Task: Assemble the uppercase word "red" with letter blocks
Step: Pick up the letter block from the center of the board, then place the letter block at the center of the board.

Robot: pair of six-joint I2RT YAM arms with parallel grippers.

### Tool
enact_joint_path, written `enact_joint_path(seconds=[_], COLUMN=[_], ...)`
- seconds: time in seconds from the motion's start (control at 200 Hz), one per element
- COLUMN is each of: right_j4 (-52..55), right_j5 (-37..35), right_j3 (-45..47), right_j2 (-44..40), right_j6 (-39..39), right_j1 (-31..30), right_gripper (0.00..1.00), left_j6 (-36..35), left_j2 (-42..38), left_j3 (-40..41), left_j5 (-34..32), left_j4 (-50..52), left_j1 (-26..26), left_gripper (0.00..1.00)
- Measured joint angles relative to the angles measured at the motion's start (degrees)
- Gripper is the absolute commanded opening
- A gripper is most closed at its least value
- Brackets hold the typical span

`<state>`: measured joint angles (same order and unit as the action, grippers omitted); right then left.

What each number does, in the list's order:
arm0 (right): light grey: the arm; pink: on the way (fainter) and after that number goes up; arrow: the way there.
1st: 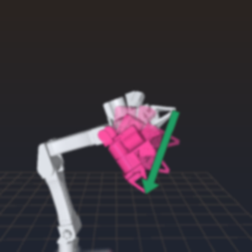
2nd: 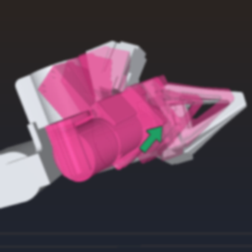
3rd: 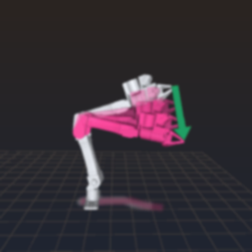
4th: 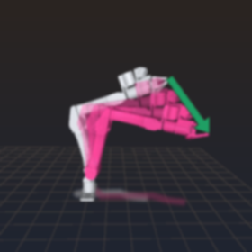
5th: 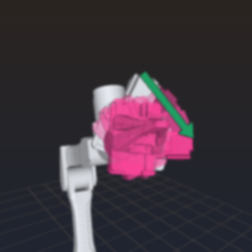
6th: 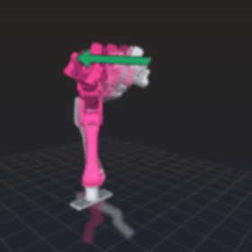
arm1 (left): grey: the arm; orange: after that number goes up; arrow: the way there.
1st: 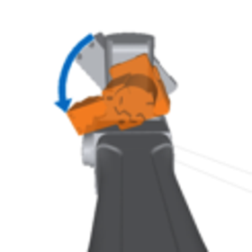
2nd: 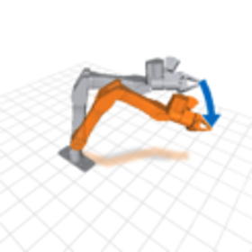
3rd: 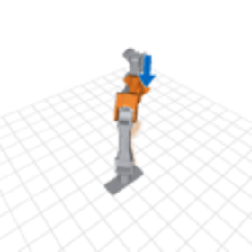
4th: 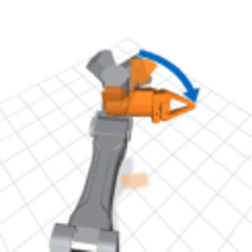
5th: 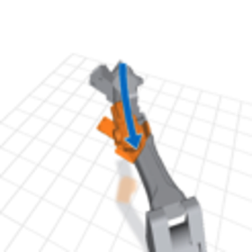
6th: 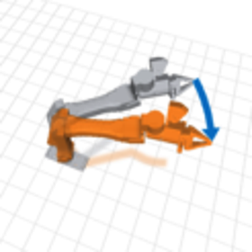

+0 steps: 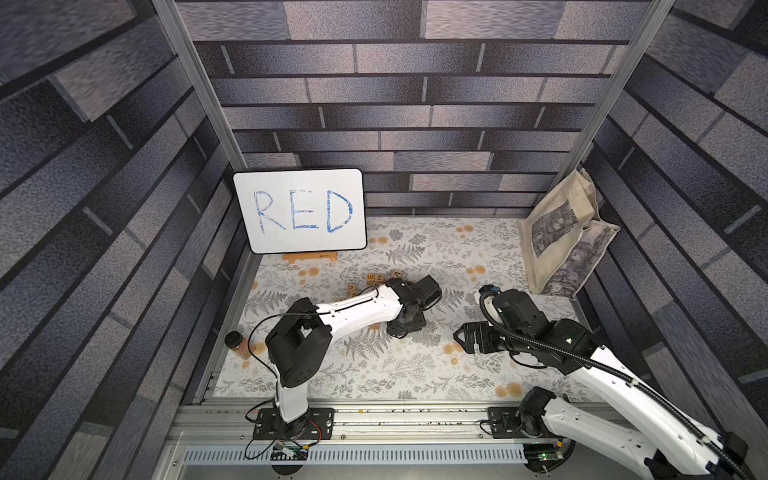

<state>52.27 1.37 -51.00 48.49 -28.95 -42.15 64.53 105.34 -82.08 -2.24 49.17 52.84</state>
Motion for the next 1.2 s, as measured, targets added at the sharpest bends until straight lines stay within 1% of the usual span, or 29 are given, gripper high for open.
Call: enact_joint_path(seconds=[0.155, 0.371, 0.706, 0.917, 1.202], right_j4=[0.0, 0.0, 1.3, 3.1, 6.1], right_j5=[0.8, 2.5, 3.5, 4.1, 4.8], right_j3=[-1.5, -4.9, -9.3, -12.4, -12.9], right_j2=[1.9, 3.5, 5.2, 5.7, 6.3], right_j6=[0.4, 1.8, 4.5, 6.5, 9.1], right_j1=[0.9, 3.6, 7.1, 9.1, 12.3], right_gripper=[1.00, 1.00, 1.00, 1.00, 1.00], left_j6=[-1.6, -4.0, -7.5, -9.6, -11.9], left_j2=[2.2, 6.3, 13.9, 21.0, 32.6], left_j3=[-6.4, -15.7, -31.5, -45.0, -65.5], left_j5=[0.9, 1.9, 2.6, 3.0, 3.0], left_j4=[2.4, 6.2, 12.1, 17.2, 25.2], left_j1=[-1.4, -3.1, -4.2, -4.3, -4.3], left_gripper=[0.10, 0.10, 0.10, 0.10, 0.10])
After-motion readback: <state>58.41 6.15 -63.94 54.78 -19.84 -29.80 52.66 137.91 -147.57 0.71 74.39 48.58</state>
